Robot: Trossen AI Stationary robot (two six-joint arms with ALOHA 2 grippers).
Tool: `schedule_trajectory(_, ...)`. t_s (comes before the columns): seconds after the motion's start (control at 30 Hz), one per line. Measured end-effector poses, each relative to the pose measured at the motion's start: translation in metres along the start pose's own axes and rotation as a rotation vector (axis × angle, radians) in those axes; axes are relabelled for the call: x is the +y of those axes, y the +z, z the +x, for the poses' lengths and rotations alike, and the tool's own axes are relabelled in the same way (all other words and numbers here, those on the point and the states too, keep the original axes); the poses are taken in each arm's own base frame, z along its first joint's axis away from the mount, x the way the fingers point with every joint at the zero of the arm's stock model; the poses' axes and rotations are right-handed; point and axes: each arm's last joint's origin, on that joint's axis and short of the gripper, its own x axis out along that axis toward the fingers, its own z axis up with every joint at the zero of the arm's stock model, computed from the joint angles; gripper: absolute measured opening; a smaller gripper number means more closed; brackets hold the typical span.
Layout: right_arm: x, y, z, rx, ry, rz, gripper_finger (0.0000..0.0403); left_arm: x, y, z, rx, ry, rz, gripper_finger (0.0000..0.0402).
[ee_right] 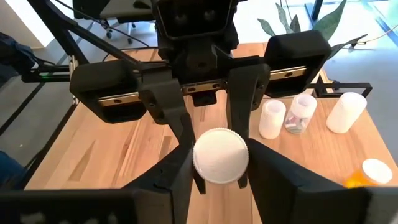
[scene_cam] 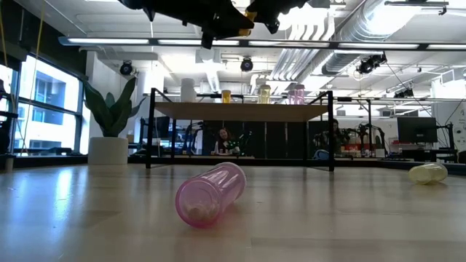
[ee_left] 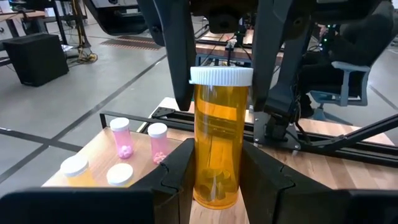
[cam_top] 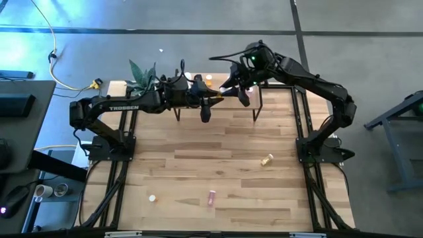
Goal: Pick and place medicine bottles onto shelf by color
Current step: Put the right orange pill bottle on the shelf aligned with the other orange pill bottle
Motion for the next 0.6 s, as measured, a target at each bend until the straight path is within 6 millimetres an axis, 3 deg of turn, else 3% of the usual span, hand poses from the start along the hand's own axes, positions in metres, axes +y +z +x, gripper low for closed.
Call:
schedule_trajectory(0.4, 0.0000, 0.0000, 0.0000, 0.000, 0.000, 0.001, 0.0114, 0.0000, 0.0001, -0.0001, 0.000, 0.000, -0.008, 0.0096)
schedule_trajectory(0.6, 0.0000, 0.0000, 0.0000, 0.000, 0.000, 0.001, 0.0113, 0.0002, -0.0001, -0.0001, 0.002, 0.011, -0.017, 0.0118)
